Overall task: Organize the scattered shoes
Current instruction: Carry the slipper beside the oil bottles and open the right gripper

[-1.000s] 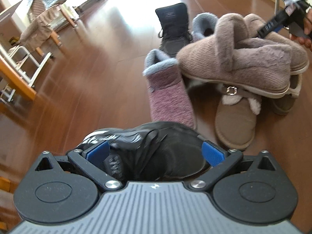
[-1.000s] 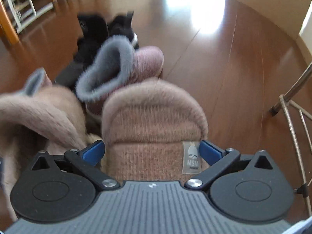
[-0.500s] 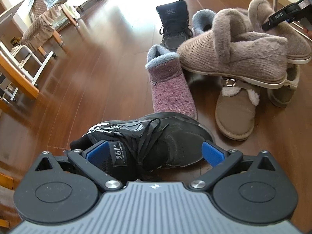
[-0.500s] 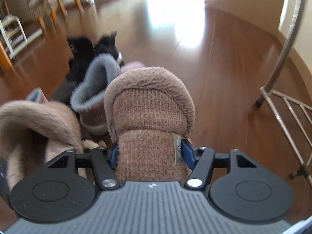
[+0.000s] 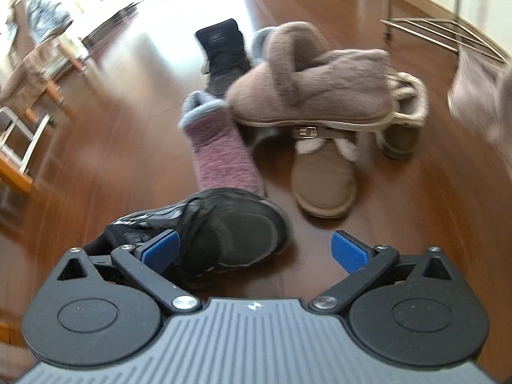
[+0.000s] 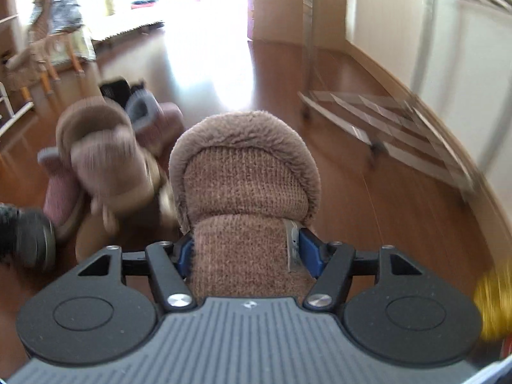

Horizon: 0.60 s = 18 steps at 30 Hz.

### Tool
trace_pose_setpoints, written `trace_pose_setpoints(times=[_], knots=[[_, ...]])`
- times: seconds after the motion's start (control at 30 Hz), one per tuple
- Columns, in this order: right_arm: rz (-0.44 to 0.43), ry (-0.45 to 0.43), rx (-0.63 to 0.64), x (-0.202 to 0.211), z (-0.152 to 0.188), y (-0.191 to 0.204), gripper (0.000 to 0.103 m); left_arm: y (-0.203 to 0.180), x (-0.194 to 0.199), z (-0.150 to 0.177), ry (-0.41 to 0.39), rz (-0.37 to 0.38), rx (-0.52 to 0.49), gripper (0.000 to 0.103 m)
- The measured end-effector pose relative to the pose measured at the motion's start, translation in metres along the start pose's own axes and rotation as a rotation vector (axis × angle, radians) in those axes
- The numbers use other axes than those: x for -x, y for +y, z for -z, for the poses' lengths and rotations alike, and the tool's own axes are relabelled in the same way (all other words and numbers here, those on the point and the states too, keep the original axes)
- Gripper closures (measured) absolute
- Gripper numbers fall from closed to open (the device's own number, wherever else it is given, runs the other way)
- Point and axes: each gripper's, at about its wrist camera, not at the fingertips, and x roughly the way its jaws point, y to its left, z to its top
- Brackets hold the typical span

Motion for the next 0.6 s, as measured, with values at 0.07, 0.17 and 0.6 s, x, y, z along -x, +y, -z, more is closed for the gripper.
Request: trace_pose_setpoints(times=[0.07, 0.17, 0.6], knots=[[0.045, 0.043, -0.070, 0.015, 0.047, 0.006, 0.041, -0.014, 0.001, 0.002, -0.001, 0.040, -0.033, 0.001], [0.057, 0.097, -0.100, 0.018, 0.092, 0.021, 0.039, -0.031, 0.001, 0.007, 0.002, 0.082, -0.071, 0.001], [-0.045, 0.169, 0.150, 0.069, 0.090, 0.006, 0.045, -0.072, 0.022, 0.062, 0.031, 0.218, -0.268, 0.001]])
